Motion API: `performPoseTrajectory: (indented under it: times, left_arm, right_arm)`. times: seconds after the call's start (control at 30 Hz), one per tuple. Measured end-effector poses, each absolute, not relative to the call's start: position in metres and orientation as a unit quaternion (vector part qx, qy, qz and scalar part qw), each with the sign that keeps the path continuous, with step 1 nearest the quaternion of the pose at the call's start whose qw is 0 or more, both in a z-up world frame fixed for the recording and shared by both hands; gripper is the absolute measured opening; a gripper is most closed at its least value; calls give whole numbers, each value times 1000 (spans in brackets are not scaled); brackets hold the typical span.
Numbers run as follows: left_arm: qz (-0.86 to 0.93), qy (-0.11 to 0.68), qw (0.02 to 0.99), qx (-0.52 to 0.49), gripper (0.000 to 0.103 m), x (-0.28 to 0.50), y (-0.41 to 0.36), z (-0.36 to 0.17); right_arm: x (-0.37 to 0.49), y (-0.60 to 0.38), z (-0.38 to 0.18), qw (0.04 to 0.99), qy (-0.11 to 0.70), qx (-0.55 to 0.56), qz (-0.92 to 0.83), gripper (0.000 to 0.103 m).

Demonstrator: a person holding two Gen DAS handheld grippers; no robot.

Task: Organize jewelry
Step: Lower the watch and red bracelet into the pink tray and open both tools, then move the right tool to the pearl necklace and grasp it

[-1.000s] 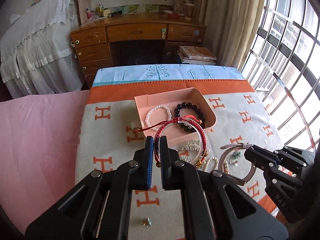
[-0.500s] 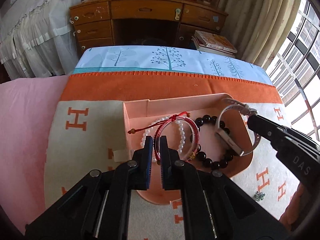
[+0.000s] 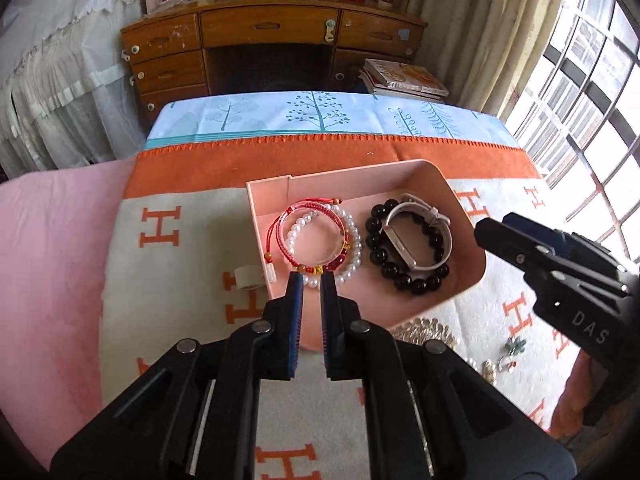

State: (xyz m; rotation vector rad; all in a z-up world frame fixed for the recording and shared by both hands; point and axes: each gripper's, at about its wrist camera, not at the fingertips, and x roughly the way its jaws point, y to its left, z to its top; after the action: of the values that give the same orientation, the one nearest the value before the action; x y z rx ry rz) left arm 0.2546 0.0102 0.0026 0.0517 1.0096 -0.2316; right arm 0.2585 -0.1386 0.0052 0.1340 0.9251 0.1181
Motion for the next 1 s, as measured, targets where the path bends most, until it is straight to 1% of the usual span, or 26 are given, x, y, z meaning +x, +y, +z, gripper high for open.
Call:
performPoseTrajectory:
  times: [0.07,0.13,0.47,0.67,0.83,1.0]
  left_arm:
    - [-115,470,874,57,5,237,7,9]
    - [-125,466,873,61,5,220,9,16]
    - [-139,444,885,-3,5,153,47,51]
    - [-108,436,893,-22,5,112,76,62]
    - [-96,422,901,-28,5,73,91,65]
    - [-70,427,901,-10,5,47,97,53]
  right_arm:
    - [241,-141,11,894,439,64,62,41]
    - [221,-142,17,897,434,58,65,41]
    - [110,-151,46,910,397,71,90,41]
    - [58,-153,55,914,387,73,101,41]
    - [25,-150,56,917,380,65,103,41]
    - [1,-146,43,912,391,61,107,41]
